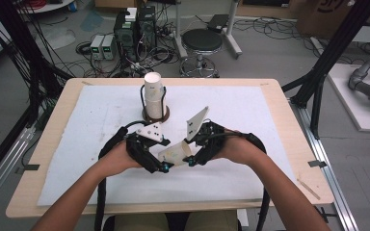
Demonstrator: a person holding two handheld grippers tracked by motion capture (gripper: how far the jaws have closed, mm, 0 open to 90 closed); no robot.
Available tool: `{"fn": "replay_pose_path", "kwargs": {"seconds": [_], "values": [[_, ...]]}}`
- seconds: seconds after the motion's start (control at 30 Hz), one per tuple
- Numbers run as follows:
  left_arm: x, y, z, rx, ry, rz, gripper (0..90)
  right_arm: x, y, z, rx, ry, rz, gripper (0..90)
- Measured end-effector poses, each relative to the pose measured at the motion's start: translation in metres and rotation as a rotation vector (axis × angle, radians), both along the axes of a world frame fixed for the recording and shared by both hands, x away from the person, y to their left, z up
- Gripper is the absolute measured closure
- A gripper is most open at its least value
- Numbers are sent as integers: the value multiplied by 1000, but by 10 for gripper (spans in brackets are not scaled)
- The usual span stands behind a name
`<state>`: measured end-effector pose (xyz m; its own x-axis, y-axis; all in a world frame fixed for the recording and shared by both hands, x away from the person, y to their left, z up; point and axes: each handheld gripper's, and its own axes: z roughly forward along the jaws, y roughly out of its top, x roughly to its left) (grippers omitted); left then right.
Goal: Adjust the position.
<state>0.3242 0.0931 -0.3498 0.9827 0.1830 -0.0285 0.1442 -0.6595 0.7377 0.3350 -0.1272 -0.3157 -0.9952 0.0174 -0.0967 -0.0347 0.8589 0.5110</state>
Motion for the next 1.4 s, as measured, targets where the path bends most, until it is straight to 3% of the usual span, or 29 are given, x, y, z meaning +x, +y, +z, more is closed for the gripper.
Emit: {"fn": "replay_pose_path", "kwargs": {"seconds": [0.2, 0.5, 0.7, 0.87, 1.0, 1.27, 1.4], "values": [[2, -4, -4, 24, 19, -1, 218, 1, 6, 1, -38, 1, 5, 379], [3, -12, -9, 49, 47, -56, 358, 0, 13, -3, -92, 8, 28, 378], [4, -15, -13, 67, 57, -64, 379, -1, 16, -5, -108, 3, 36, 381], [4, -15, -17, 48, 61, -65, 384, -1, 17, -5, -107, 16, 46, 378], [4, -8, -19, -15, 71, -34, 364, 0, 14, -3, -52, 25, 18, 300], [4, 20, -31, -153, 69, 80, 347, 5, -20, 3, 223, 24, -110, 233], [3, 40, -37, -254, 56, 157, 345, 4, -42, -1, 337, 32, -186, 232]]}}
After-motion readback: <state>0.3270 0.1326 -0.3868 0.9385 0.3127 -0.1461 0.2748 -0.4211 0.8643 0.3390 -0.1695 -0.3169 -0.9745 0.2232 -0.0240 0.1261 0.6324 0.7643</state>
